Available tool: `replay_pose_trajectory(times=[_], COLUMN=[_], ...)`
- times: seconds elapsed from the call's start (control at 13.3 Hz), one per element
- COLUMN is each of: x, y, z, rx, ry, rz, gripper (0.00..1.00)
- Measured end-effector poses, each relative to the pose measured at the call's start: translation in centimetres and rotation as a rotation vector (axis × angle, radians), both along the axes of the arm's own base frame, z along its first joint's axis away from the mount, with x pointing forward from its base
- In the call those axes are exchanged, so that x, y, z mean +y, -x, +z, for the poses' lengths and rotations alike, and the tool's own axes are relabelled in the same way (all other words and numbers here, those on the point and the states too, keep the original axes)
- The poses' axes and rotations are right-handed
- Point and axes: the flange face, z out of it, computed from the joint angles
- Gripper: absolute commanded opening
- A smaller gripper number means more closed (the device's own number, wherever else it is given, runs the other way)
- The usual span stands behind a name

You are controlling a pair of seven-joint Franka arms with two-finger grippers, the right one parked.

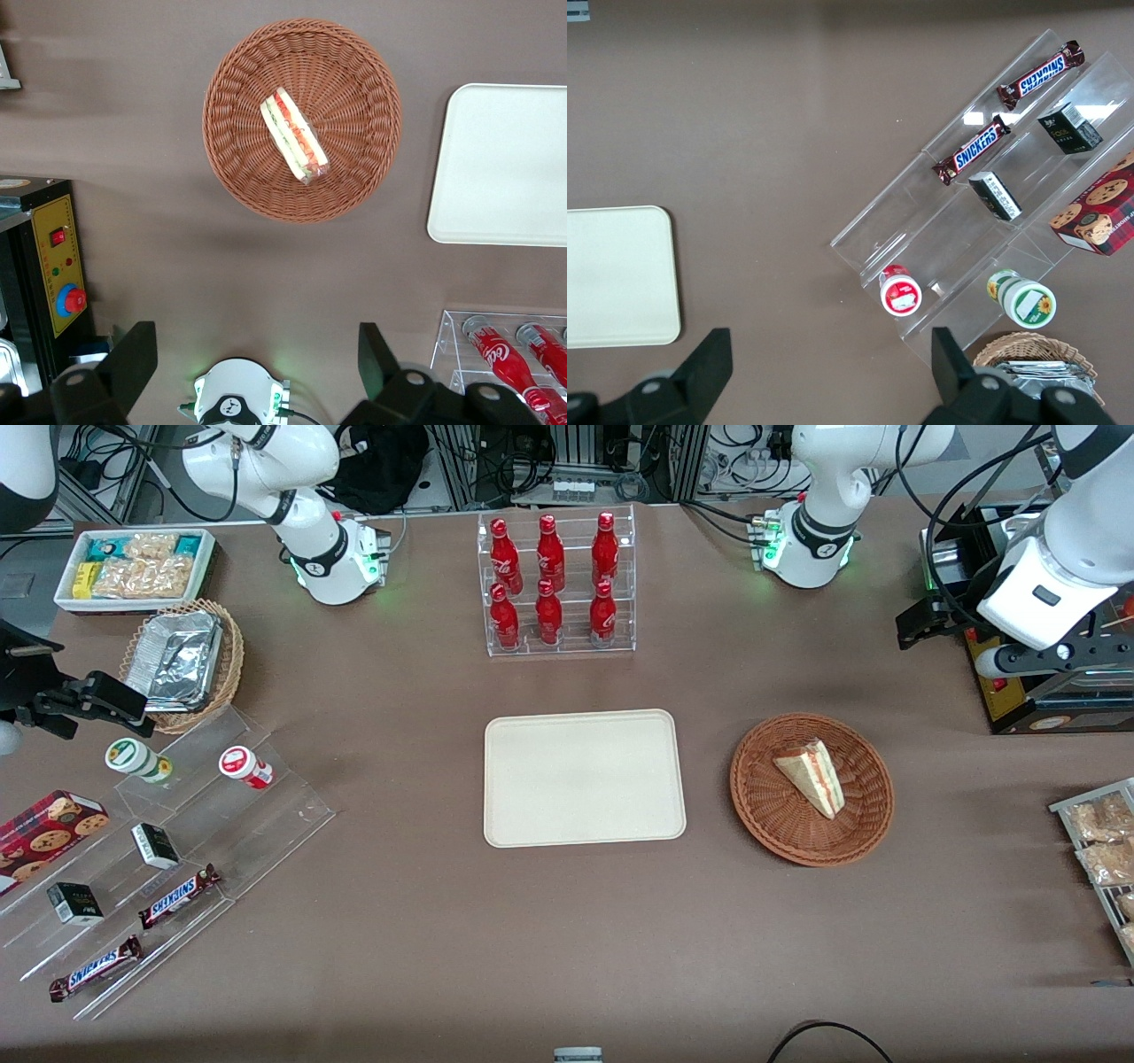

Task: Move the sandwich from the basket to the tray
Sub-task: 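Move the left gripper over the sandwich in the wicker basket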

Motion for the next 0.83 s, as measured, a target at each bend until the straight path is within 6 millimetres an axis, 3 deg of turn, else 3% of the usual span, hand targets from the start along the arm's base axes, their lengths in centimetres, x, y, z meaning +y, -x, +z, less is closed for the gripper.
replay_pose_trajectory(times=[0.3,0.45,0.68,0.83], x=[0.1,0.1,0.1,0.0], y=[-0.1,-0.1,-0.4,-0.5], z=[-0.1,-1.1,-5.3,-9.1], rx=[0.003,0.022,0.063,0.082], ry=[-0.002,-0.004,-0.009,-0.011], rz=[0.001,0.001,0.001,-0.001], gripper=[1.00,1.00,1.00,1.00])
